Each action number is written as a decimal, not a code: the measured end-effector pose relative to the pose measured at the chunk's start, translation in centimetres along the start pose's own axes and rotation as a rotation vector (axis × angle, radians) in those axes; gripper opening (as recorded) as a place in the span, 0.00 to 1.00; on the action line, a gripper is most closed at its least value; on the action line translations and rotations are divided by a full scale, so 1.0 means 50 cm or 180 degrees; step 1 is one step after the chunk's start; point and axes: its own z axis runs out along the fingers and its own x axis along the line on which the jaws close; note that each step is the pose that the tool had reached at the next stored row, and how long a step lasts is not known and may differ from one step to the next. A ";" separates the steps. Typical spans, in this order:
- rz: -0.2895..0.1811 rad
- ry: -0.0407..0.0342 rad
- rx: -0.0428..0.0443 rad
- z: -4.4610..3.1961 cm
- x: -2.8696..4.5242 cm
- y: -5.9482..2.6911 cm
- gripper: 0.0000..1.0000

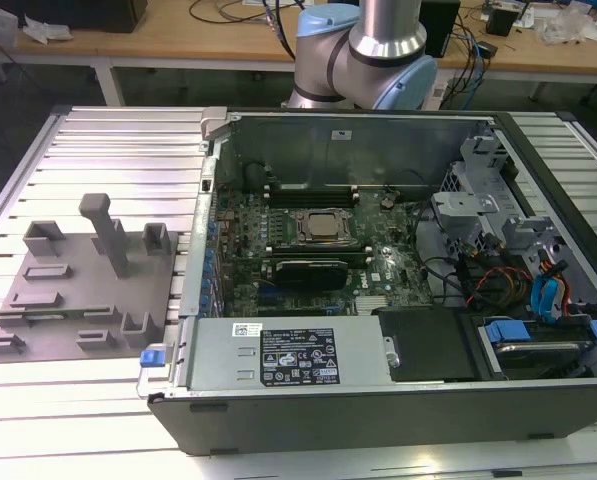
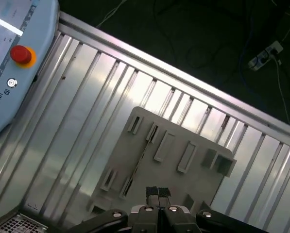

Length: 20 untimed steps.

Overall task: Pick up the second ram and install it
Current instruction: 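Pick up the second ram and move it above second insertion slot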

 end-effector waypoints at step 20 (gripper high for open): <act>0.1512 -0.0102 0.0053 0.012 0.000 -0.001 0.08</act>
